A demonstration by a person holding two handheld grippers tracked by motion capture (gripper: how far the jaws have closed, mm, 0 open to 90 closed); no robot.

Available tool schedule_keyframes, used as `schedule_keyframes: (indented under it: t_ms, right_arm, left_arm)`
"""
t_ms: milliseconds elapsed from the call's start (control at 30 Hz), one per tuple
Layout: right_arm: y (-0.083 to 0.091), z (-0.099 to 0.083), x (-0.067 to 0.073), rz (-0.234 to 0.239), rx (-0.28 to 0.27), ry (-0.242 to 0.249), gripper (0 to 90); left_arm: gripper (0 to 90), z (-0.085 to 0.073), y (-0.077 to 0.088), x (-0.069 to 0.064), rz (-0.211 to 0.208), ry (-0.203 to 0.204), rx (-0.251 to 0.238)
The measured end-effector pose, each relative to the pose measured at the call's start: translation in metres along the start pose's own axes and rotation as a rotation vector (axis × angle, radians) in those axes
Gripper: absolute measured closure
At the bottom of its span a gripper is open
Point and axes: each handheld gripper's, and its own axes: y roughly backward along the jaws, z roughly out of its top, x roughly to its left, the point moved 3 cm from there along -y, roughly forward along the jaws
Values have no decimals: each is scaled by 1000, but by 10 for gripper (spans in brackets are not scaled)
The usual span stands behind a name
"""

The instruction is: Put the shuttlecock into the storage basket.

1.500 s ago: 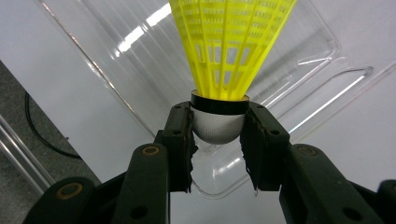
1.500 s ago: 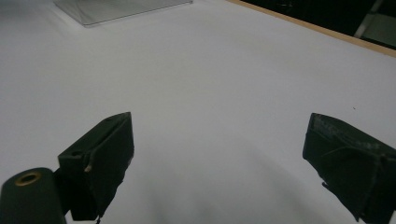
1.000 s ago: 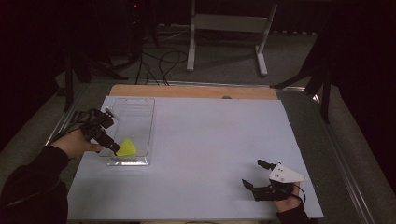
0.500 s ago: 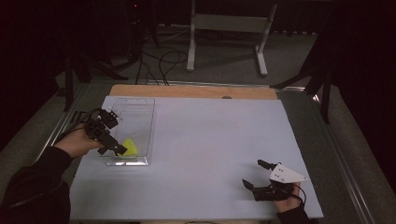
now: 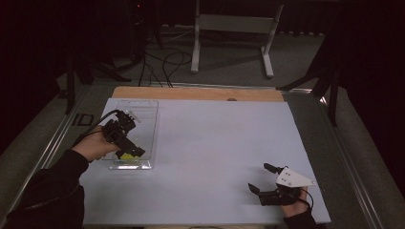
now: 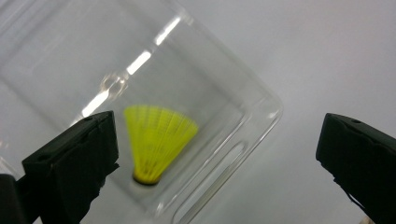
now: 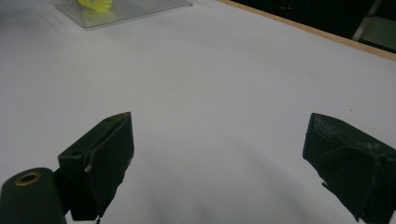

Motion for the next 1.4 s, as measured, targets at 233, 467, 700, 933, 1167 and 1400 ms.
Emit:
schedule_keyframes:
  t_ms: [233, 467, 700, 933, 1167, 1400]
  right_arm:
    - [-1, 0, 0, 1, 2, 1, 91]
    - [0, -1, -1, 1, 1, 2, 91]
    - [0, 0, -1, 1, -1, 2, 91]
    - [0, 0, -1, 5, -1, 1, 91]
    - [0, 0, -1, 5, -1, 1, 91]
    - [0, -1, -1, 7, -1, 1, 91]
  left_arm:
    - [0, 20, -1, -15, -31, -59, -49]
    - [1, 41, -5, -28, -52, -79, -99]
    - [0, 58, -12, -42, -66, -131, -113]
    - [1, 73, -15, -61, -113, -195, -148]
    - [1, 86, -19, -79, -135, -253, -185]
    - [1, 94, -32, -103, -196, -324, -222]
